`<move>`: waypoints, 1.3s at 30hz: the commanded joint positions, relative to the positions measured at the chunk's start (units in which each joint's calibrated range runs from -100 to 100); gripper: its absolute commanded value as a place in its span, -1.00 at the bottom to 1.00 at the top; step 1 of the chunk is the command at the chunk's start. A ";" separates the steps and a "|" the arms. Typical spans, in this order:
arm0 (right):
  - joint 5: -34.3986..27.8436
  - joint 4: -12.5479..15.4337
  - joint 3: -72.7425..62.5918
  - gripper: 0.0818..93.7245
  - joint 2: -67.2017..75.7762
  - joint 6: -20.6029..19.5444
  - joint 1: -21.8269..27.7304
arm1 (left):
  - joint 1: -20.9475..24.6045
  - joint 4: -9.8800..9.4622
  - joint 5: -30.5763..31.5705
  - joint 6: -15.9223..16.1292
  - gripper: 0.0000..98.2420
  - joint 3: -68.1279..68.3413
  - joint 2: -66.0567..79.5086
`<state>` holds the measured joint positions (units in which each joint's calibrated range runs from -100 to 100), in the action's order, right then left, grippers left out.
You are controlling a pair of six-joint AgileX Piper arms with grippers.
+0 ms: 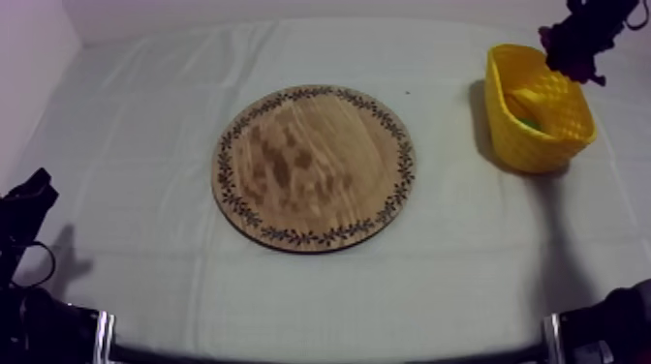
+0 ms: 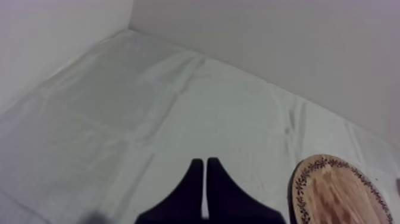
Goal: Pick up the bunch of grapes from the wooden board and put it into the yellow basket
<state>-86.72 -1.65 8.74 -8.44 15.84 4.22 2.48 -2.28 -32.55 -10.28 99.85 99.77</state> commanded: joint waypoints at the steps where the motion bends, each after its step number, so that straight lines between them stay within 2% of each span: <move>1: 0.28 0.43 0.33 -0.24 -1.36 0.03 -0.01 | 0.01 0.01 -0.03 0.00 -1.00 0.04 -0.03; 7: 1.67 1.23 1.07 -0.13 -7.06 -0.31 -0.26 | 0.01 0.01 -0.03 0.00 -1.00 0.04 -0.03; 15: 2.45 1.87 -1.74 0.46 -14.32 -1.03 0.12 | 0.01 0.01 -0.03 0.00 -1.00 0.04 -0.03; 18: 2.78 1.77 -2.17 0.53 -14.44 -0.94 0.19 | 0.01 0.01 -0.03 0.00 -1.00 0.04 -0.03; 20: 3.00 1.79 -1.72 0.44 -13.27 -0.69 0.29 | 0.01 0.01 -0.03 0.00 -1.00 0.04 -0.03; 25: 3.67 2.14 1.25 -0.01 -6.30 0.88 1.07 | 0.01 0.01 -0.03 0.00 -1.00 0.04 -0.03; 28: 4.75 2.26 4.21 -0.19 0.24 2.34 1.89 | 0.01 0.01 -0.03 0.00 -1.00 0.04 -0.03; 31: 7.00 2.17 9.02 -0.33 7.69 3.43 2.82 | 0.01 0.01 -0.03 0.00 -1.00 0.04 -0.03; 33: 9.69 1.74 13.35 -0.49 12.90 3.38 3.40 | 0.01 0.01 -0.03 0.00 -1.00 0.04 -0.03; 36: 15.51 0.08 21.36 -0.75 21.15 1.57 3.66 | 0.01 0.01 -0.03 0.00 -1.00 0.04 -0.03; 39: 22.08 -3.92 31.01 -0.91 29.57 -2.81 1.81 | 0.01 0.01 -0.03 0.00 -1.00 0.04 -0.03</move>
<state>-69.76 -3.22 30.42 11.37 16.71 7.21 2.48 -2.28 -32.55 -10.28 99.85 99.77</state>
